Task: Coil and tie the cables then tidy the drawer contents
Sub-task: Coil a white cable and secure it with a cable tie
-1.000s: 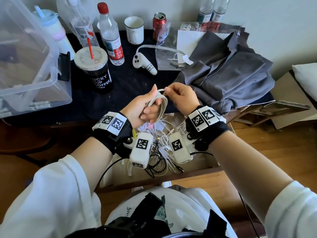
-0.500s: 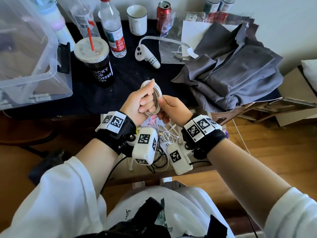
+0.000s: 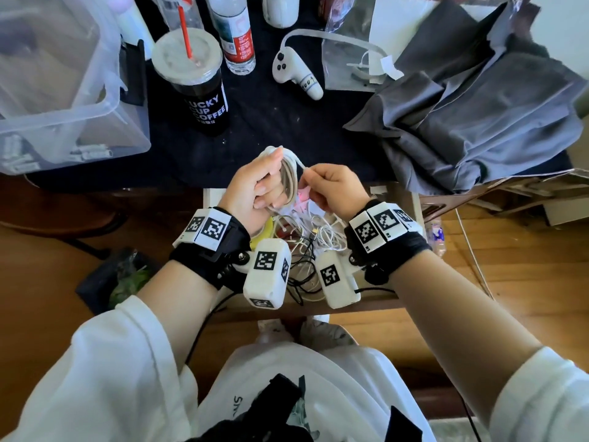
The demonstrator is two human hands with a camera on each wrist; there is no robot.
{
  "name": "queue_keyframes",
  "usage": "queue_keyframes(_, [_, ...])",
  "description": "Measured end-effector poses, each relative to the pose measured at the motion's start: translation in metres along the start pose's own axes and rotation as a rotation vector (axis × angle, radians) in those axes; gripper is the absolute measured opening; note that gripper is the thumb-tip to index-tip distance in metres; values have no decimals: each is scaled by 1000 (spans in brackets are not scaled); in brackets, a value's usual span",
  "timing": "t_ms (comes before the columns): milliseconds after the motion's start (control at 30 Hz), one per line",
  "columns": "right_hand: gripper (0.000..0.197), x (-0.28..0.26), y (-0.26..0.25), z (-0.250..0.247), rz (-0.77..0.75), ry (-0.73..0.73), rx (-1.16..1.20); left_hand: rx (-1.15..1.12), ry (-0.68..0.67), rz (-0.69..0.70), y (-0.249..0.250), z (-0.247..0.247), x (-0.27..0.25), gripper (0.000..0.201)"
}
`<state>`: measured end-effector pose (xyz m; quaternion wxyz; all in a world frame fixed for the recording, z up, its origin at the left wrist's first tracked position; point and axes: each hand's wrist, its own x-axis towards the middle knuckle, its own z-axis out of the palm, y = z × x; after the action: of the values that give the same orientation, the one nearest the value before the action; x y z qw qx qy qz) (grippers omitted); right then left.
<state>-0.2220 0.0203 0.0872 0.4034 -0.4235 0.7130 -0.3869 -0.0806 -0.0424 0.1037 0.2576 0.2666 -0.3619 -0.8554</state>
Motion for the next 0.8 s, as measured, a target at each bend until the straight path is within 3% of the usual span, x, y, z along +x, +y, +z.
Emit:
queue_keyframes(133, [36, -8, -8, 22, -34, -163, 224, -161, 83, 61, 0, 0, 1, 41])
queue_keyframes(233, [33, -11, -11, 32, -27, -221, 305, -150, 129, 52, -1, -5, 2, 39])
queue_keyframes(367, [25, -11, -9, 42, -26, -220, 175, 64, 139, -32, -4, -19, 4, 38])
queue_keyframes(467, [18, -4, -1, 48, -39, -152, -62, 196, 180, -74, -8, -25, -2, 35])
queue_keyframes(567, [21, 0, 2, 57, -21, -133, -205, 282, 203, -80, -11, -40, -5, 34])
queue_keyframes(700, [23, 3, -3, 81, -34, -172, -109, 31, 181, -162, -9, -62, -13, 40])
queue_keyframes(800, [27, 4, -6, 98, 17, -191, -12, -133, 37, -258, -5, -76, -22, 75])
